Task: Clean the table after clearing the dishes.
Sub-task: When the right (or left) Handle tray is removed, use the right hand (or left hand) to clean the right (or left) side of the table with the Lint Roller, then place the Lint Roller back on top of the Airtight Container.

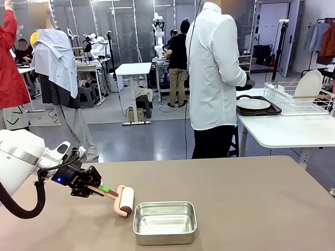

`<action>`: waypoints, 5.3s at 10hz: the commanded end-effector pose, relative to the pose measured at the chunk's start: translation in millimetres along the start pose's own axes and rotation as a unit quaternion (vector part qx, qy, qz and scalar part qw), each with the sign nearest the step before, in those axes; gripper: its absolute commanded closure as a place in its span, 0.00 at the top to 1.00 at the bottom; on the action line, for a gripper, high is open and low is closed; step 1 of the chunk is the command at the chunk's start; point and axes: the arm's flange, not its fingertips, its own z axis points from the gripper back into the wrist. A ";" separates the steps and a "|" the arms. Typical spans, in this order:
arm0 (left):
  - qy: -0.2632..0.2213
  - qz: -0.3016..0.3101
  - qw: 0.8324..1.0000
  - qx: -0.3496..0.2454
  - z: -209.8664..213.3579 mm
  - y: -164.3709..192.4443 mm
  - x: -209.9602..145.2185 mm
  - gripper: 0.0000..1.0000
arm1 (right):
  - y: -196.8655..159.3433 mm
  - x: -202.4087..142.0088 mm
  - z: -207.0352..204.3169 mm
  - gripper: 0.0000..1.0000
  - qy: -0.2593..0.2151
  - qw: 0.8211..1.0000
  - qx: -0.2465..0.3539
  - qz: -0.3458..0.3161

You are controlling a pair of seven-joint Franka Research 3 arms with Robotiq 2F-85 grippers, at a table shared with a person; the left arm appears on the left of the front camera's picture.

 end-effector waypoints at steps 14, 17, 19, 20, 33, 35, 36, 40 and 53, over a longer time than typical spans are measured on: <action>-0.009 0.058 0.961 0.272 157.5 134.7 20.1 0.22 | 2.8 -1.5 2.2 1.00 0.005 1.000 0.001 0.004; -0.022 0.078 0.949 0.306 183.9 138.6 25.0 0.22 | 2.8 -1.5 2.2 1.00 0.005 1.000 0.001 0.004; -0.028 0.091 0.939 0.332 197.2 142.2 23.4 0.22 | 2.8 -1.5 2.2 1.00 0.005 1.000 0.001 0.004; -0.030 0.088 0.939 0.332 205.4 137.3 20.6 0.22 | 2.8 -1.5 2.2 1.00 0.005 1.000 0.001 0.004; -0.101 -0.011 0.948 0.301 290.5 35.7 -0.9 0.22 | 2.8 -1.5 2.2 1.00 0.005 1.000 0.001 0.004; -0.101 -0.011 0.948 0.301 290.5 35.7 -0.9 0.22 | 2.8 -1.5 2.2 1.00 0.005 1.000 0.001 0.004; -0.101 -0.011 0.948 0.301 290.5 35.7 -0.9 0.22 | 2.8 -1.5 2.2 1.00 0.005 1.000 0.001 0.004; -0.074 -0.254 0.919 0.292 266.7 -84.5 26.4 0.22 | 2.8 -1.5 2.2 1.00 0.005 1.000 0.001 0.004; 0.283 -0.734 0.592 0.176 -58.6 -343.3 -55.1 0.22 | 2.8 -1.5 2.2 1.00 0.005 1.000 0.001 0.004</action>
